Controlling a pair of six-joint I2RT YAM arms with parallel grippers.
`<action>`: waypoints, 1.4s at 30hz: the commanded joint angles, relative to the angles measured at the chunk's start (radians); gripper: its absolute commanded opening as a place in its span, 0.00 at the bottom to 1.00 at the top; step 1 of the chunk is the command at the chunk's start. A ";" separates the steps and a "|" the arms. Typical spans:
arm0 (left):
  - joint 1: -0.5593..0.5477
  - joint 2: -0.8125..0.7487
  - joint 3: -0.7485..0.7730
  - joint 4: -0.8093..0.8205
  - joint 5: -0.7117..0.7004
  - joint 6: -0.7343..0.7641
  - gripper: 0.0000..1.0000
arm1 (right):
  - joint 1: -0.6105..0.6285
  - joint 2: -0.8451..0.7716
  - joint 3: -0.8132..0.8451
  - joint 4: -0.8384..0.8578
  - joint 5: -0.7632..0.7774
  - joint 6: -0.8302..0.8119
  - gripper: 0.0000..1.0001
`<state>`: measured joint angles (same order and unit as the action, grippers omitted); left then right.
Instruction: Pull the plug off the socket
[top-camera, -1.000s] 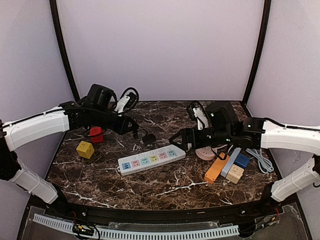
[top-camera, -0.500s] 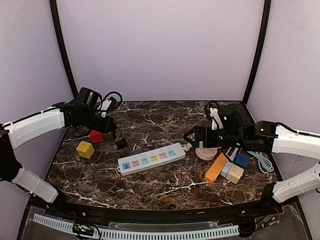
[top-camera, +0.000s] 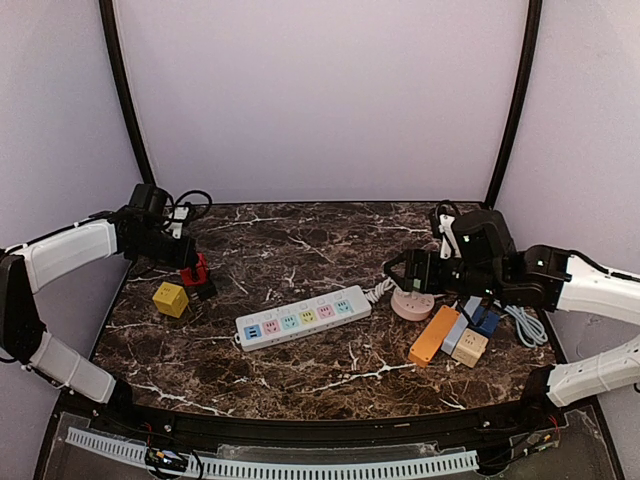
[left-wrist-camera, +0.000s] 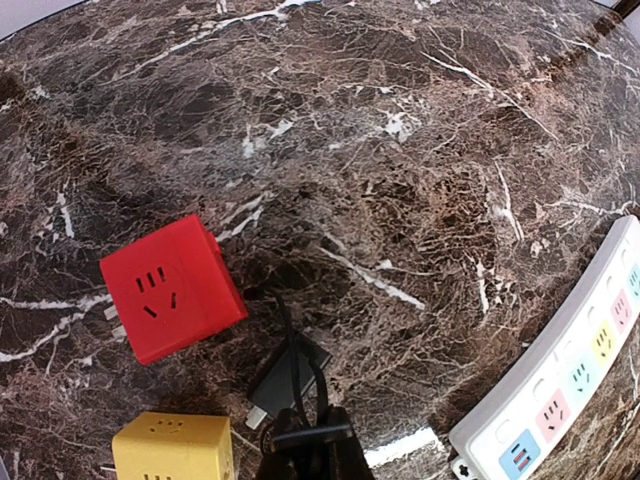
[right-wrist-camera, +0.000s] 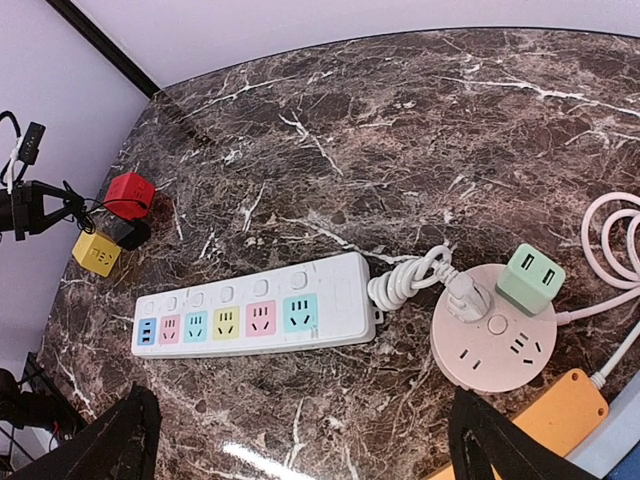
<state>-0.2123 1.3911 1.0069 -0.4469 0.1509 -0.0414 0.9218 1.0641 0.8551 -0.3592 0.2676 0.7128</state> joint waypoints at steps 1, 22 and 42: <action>0.042 -0.001 -0.012 -0.005 0.003 0.019 0.01 | -0.009 -0.010 -0.013 -0.007 0.028 0.008 0.94; 0.136 0.033 -0.004 -0.007 -0.219 0.035 0.17 | -0.015 -0.009 -0.042 -0.019 0.040 0.022 0.95; 0.115 -0.120 -0.062 0.060 -0.185 0.078 0.87 | -0.016 -0.008 0.008 -0.113 0.066 -0.028 0.94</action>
<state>-0.0826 1.3479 0.9749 -0.4202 -0.0490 0.0216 0.9150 1.0618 0.8227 -0.4046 0.2932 0.7033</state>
